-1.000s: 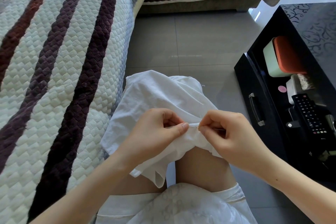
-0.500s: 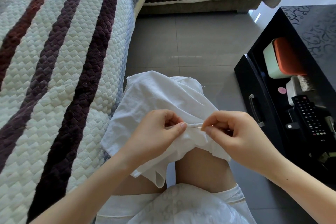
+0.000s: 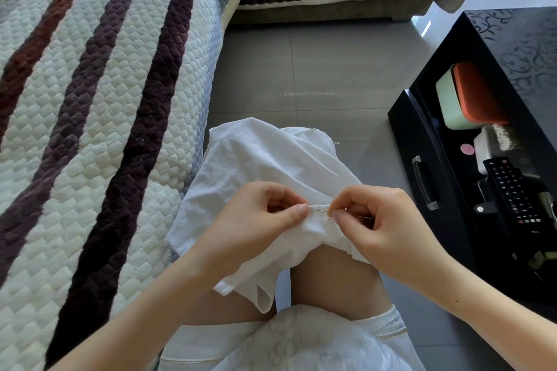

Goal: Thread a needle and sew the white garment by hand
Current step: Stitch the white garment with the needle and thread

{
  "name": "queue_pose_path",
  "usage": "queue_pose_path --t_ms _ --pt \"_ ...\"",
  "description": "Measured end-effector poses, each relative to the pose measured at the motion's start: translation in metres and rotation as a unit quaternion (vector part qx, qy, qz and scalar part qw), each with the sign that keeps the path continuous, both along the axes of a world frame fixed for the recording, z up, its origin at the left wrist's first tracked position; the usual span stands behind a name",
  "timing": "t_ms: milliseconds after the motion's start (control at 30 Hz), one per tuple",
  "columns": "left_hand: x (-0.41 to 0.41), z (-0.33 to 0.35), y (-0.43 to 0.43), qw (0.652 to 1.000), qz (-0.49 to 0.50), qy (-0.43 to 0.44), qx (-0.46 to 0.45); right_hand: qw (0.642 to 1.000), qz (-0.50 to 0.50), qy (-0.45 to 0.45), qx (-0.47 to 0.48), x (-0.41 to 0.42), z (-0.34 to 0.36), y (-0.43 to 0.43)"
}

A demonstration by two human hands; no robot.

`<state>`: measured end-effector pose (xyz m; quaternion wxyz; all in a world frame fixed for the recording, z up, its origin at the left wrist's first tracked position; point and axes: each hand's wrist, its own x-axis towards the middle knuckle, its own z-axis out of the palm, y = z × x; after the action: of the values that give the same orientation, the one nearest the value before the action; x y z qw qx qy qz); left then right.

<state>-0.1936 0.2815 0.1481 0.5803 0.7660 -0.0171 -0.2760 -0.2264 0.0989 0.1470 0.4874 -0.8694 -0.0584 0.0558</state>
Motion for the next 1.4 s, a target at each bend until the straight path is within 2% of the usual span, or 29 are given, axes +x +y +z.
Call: queue_pose_path --t_ms 167,233,367,633,933,1400 --pt "-0.001 0.001 -0.001 1.000 0.000 0.006 -0.004 0.997 0.000 -0.036 -0.067 -0.001 -0.004 0.005" --pt "-0.001 0.002 -0.001 1.000 -0.001 0.010 -0.006 0.997 0.001 -0.031 -0.066 -0.001 -0.004 0.006" --pt "-0.001 0.002 0.001 1.000 0.011 0.025 -0.013 1.000 -0.004 0.013 0.019 -0.001 0.000 0.002" --pt "0.000 0.001 0.001 0.999 0.020 0.033 -0.018 0.989 -0.025 0.096 0.108 0.004 0.005 -0.001" --pt "0.002 0.004 0.005 0.994 -0.014 0.065 -0.081 0.940 -0.044 0.217 0.260 0.007 0.003 -0.003" --pt "0.006 0.005 0.008 0.971 -0.050 0.166 -0.167 0.904 0.012 0.288 0.314 0.015 -0.002 -0.010"
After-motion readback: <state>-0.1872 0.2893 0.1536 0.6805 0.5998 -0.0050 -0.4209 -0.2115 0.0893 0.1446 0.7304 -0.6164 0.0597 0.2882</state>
